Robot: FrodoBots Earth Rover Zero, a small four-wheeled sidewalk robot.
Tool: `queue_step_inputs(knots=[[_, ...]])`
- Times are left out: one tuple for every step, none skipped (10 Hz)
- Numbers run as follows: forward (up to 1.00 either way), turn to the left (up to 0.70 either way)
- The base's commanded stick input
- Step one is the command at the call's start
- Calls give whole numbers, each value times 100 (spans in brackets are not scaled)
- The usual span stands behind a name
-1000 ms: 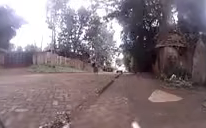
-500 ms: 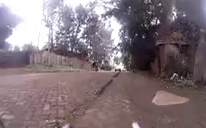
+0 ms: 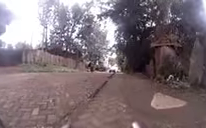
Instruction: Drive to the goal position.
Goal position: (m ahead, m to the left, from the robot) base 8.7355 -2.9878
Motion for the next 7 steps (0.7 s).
queue_step_inputs(knots=[[30, 14], [30, 8], [30, 18], [30, -3], [30, -38], [30, -54], [30, -57]])
